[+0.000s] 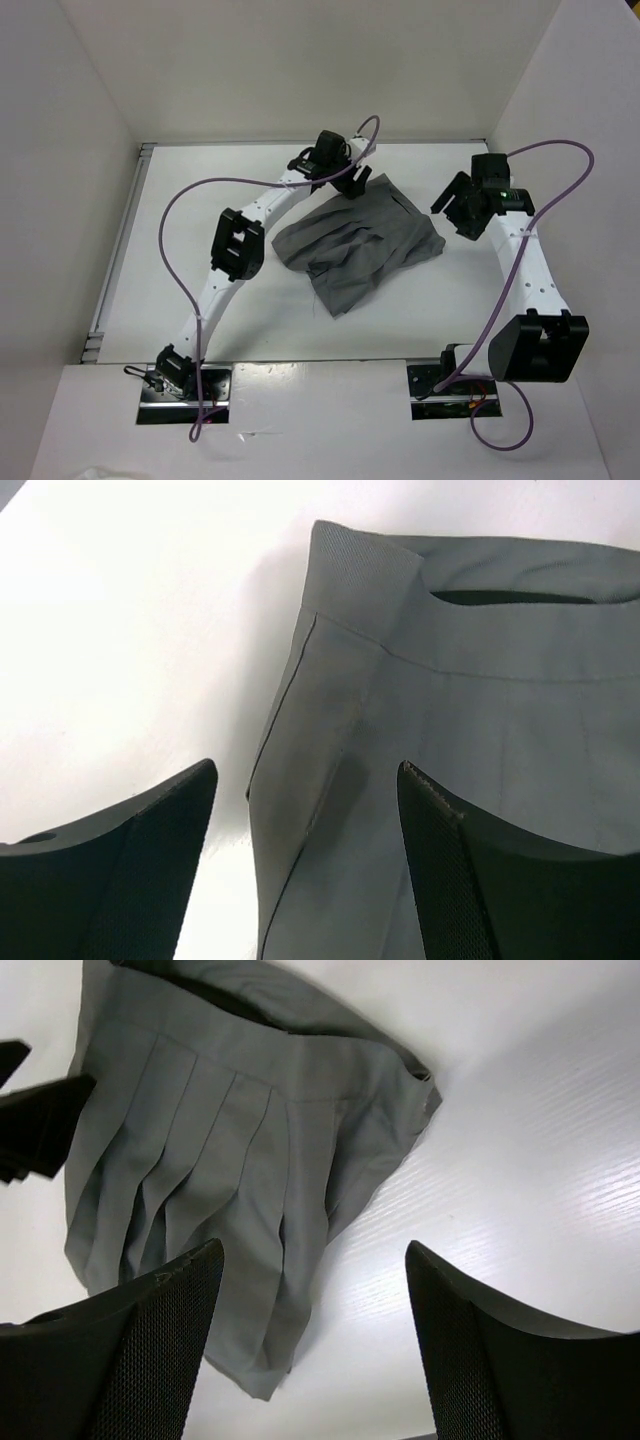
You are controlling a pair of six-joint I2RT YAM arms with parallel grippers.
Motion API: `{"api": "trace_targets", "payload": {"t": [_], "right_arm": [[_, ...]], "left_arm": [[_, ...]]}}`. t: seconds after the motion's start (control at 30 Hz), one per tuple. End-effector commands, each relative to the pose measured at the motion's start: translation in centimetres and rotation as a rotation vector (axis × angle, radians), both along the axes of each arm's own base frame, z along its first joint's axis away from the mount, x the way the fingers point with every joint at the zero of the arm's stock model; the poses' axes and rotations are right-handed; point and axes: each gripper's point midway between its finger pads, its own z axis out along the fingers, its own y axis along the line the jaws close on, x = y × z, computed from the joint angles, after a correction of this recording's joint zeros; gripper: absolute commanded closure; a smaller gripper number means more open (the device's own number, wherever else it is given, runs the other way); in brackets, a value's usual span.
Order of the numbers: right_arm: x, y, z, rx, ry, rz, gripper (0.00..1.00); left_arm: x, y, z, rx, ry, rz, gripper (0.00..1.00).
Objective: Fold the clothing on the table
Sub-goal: Grab the skirt from the pile, then move the skirt to the center of the board
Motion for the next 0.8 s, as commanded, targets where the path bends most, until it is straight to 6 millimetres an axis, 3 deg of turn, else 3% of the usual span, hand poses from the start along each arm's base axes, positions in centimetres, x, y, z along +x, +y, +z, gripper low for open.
{"api": "trace_targets", "payload": {"t": [0.0, 0.1, 0.13, 0.17, 0.2, 0.23, 0.37, 0.4, 0.43, 0.57, 0.63, 0.67, 0.7, 0.77], "right_arm": [[-0.4, 1.0, 1.1, 0.042, -0.008, 0.057, 0.22], [-0.1, 1.1, 1.2, 0.045, -0.001, 0.069, 0.22], [-0.1, 1.1, 1.2, 0.045, -0.001, 0.069, 0.22], [0.2, 1.1, 1.4, 0.044, -0.006, 0.069, 0.22], [0.4, 1.2, 1.9, 0.050, -0.019, 0.075, 0.22], [0.5, 1.4, 1.6, 0.058, -0.010, 0.081, 0.22], [1.4, 1.9, 2.6, 0.080, -0.058, 0.103, 0.23], [1.6, 2.1, 2.7, 0.086, -0.069, 0.109, 0.24], [1.8, 2.3, 2.9, 0.095, -0.079, 0.119, 0.25], [2.6, 3.1, 3.2, 0.128, -0.122, 0.153, 0.29], [3.1, 3.7, 3.3, 0.154, -0.136, 0.177, 0.30], [3.3, 3.9, 3.1, 0.161, -0.144, 0.185, 0.30], [3.4, 3.8, 2.4, 0.157, -0.131, 0.191, 0.30], [3.6, 4.2, 1.7, 0.175, -0.130, 0.206, 0.31]], "left_arm": [[1.3, -1.2, 0.6, -0.049, -0.043, 0.009, 0.20], [0.7, -1.8, -0.6, -0.053, -0.010, -0.038, 0.41], [0.3, -1.7, -1.9, -0.041, 0.025, -0.047, 0.47], [0.4, -1.8, -1.4, -0.038, 0.015, -0.052, 0.55], [0.2, -1.9, -1.5, -0.032, 0.017, -0.070, 0.57], [-0.8, -2.0, -3.2, -0.002, 0.069, -0.080, 0.60], [-1.5, -1.8, -1.3, 0.002, 0.072, -0.093, 0.76], [-1.6, -1.7, -0.9, 0.001, 0.070, -0.094, 0.85], [-1.4, -1.1, 0.1, 0.017, 0.052, -0.063, 1.00], [-2.6, -0.1, 4.2, -0.015, 0.075, -0.042, 1.00], [-4.4, 0.2, 7.2, -0.046, 0.106, -0.054, 1.00], [-5.4, 0.8, 5.8, -0.025, 0.163, -0.043, 1.00], [-6.4, 1.1, 9.3, -0.068, 0.137, -0.039, 1.00], [-8.1, 2.0, 10.0, -0.084, 0.158, -0.021, 1.00]]}}
